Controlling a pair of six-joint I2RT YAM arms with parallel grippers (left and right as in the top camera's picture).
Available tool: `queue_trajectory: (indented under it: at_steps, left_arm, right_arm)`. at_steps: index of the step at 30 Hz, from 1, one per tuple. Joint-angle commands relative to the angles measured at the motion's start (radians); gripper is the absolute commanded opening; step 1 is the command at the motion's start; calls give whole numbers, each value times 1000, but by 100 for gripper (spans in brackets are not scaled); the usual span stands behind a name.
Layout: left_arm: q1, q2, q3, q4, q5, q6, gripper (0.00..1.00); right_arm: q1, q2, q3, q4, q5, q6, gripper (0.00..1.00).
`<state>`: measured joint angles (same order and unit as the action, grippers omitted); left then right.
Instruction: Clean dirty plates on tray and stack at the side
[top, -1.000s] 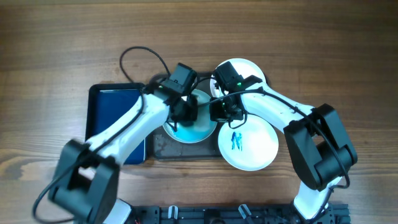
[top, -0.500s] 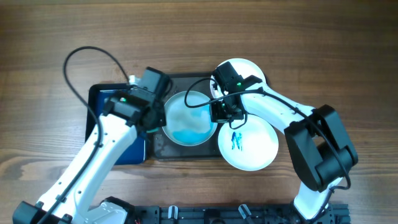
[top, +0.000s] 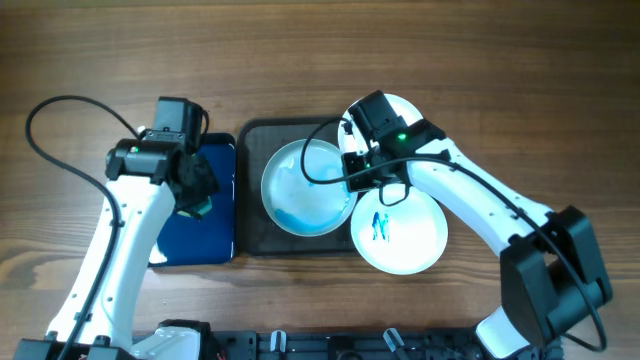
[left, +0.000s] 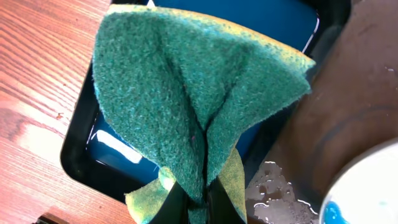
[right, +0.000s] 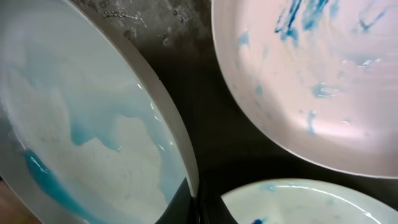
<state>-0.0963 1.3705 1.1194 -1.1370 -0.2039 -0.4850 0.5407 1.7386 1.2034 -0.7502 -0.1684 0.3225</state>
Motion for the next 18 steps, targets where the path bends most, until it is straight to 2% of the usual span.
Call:
queue_trajectory:
  at_steps: [1,8,14,18]
  left_arm:
    - [25,-19,20,3,29,-13,4]
    - [26,-19,20,11,32,6,4]
    - [48,-19,21,43,35,10,4]
    - [142,-19,87,32,82,40,4]
  right_arm:
    - [6,-37,48,-39,109,-33,4]
    - [6,-37,158,-142,222,-64,5]
    - [53,-37,205,-171,204,-59,5]
    - [90,-37,205,-166,114,-43,4]
